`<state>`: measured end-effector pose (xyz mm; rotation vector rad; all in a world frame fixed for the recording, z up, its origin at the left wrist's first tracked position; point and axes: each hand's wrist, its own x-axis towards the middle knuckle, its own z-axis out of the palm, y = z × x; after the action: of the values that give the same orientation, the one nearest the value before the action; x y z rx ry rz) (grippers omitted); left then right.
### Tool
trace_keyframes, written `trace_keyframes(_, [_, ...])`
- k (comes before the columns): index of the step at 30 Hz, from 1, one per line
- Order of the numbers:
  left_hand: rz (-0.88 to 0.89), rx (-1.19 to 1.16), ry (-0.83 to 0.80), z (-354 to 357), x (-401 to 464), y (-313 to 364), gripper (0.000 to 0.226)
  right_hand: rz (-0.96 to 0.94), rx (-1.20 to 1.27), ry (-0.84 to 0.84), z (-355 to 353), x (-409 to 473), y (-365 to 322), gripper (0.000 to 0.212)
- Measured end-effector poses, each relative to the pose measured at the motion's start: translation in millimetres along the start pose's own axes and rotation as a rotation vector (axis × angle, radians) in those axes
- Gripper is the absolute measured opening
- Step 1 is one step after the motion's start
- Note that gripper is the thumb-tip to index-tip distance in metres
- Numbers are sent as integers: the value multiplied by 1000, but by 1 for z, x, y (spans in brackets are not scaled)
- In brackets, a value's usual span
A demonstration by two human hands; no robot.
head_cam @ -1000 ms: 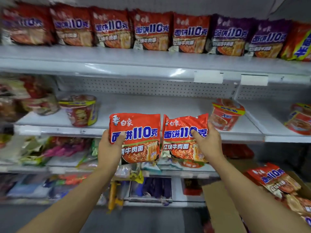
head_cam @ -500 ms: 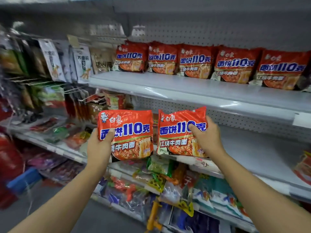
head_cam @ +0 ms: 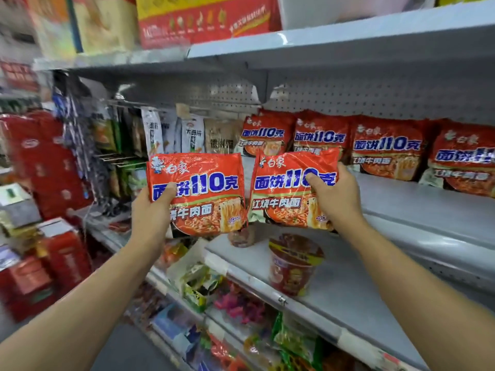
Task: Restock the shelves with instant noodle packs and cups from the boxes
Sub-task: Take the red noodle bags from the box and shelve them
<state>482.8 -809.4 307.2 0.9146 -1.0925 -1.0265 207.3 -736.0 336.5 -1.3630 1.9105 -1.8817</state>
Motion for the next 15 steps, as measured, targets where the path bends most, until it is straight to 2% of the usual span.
trace_keyframes(6, [-19, -82, 45, 20, 45, 9, 25, -13, 74, 35, 22, 54, -9, 23])
trace_keyframes(7, [-10, -83, 47, 23, 51, 10, 24, -24, 72, 50, 27, 63, -9, 25])
trace_keyframes(11, [24, -105, 36, 33, 74, 12, 17, 14, 74, 108, 50, 98, -11, 61])
trace_keyframes(13, [30, -112, 28, 36, 88, 12, 19, 32, 68, 124, 62, 113, -13, 65])
trace_keyframes(15, [33, -112, 10, 40, 105, 11, 24, 41, 56, 134, 74, 130, -14, 52])
